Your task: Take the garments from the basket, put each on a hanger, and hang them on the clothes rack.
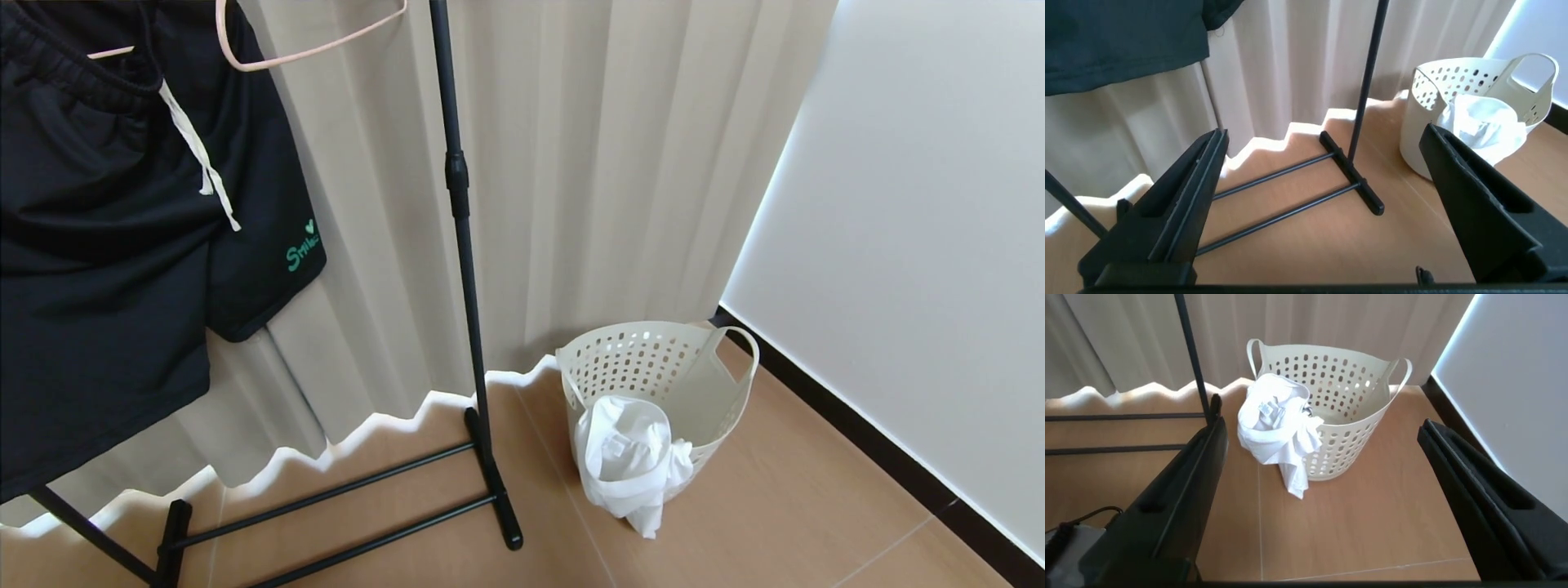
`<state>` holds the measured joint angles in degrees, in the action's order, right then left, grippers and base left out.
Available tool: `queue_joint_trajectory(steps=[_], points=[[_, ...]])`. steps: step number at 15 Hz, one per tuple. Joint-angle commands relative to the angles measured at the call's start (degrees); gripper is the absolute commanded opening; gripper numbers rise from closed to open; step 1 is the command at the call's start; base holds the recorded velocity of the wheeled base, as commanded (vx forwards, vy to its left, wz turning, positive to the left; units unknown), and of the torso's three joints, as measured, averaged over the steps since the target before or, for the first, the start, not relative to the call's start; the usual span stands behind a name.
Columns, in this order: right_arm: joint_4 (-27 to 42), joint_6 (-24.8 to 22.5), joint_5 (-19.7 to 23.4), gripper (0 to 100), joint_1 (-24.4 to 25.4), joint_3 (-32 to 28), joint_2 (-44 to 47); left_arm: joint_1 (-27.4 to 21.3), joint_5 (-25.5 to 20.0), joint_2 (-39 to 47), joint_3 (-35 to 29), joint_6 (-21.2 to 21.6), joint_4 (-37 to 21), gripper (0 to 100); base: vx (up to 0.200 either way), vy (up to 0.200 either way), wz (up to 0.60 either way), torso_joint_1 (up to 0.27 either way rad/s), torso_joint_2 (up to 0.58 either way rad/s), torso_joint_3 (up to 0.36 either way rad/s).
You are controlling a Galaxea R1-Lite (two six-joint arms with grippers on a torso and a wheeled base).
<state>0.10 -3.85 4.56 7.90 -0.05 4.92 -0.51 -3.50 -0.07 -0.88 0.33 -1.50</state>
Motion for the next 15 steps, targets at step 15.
queue_joint_trajectory(steps=[15], points=[[-0.01, -0.01, 0.01, 100, 0.01, 0.05, 0.08, -0.02, 0.07, 0.07, 0.09, -0.07, 0.01, 100, 0.0, 0.0, 0.0, 0.002, 0.0, -0.191]])
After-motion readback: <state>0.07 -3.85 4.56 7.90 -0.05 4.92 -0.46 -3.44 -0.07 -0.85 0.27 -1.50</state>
